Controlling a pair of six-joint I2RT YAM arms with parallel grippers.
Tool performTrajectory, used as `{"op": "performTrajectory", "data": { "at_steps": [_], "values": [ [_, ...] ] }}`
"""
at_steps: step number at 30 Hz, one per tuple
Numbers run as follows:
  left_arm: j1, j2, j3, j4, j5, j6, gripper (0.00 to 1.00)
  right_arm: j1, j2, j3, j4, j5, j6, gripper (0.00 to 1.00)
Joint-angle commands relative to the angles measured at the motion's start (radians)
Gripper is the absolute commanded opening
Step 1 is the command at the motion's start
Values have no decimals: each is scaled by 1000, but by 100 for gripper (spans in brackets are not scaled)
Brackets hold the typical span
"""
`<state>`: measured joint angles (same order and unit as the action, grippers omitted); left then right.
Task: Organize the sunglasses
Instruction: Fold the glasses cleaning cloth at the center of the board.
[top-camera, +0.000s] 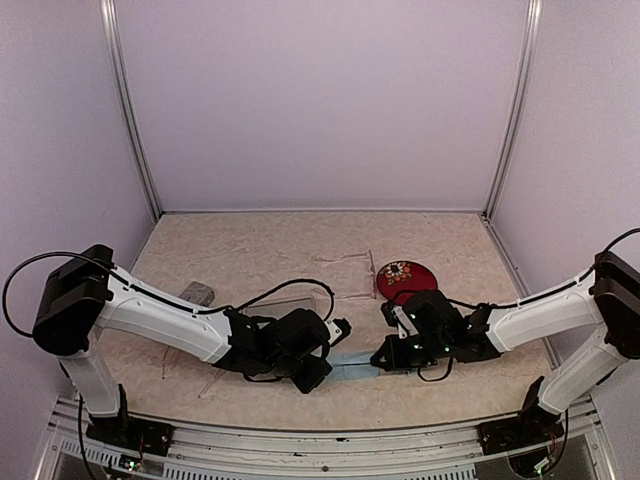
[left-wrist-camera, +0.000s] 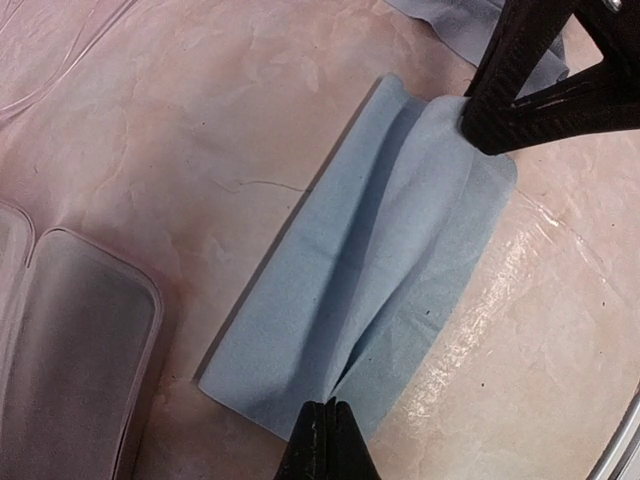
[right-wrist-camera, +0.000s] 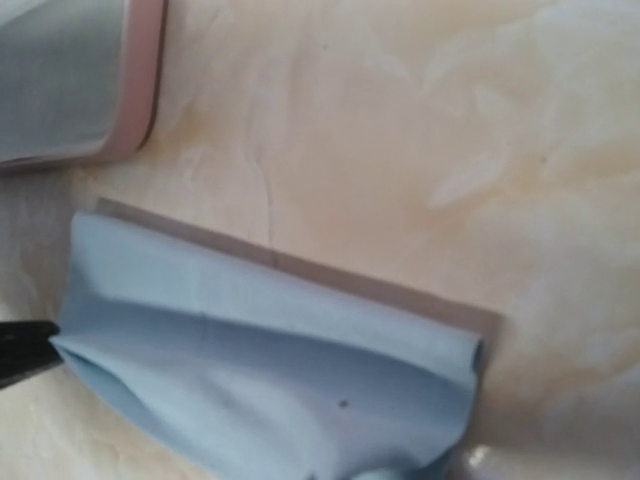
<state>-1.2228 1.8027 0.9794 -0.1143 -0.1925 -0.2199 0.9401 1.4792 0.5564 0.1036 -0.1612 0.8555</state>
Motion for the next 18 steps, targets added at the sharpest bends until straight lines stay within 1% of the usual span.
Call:
{"op": "performTrajectory", "data": {
  "at_steps": [1, 13, 18],
  "values": [
    [-10, 16, -11, -15, -14, -2, 0, 17, -12, -17, 10, 12, 15, 0],
    [-25, 21, -8, -29, -26, -3, 0, 30, -13, -20, 0, 19, 26, 0],
    [-32, 34, -7, -39, -33, -3, 2, 39, -5, -17, 1, 19, 28, 0]
  ]
}}
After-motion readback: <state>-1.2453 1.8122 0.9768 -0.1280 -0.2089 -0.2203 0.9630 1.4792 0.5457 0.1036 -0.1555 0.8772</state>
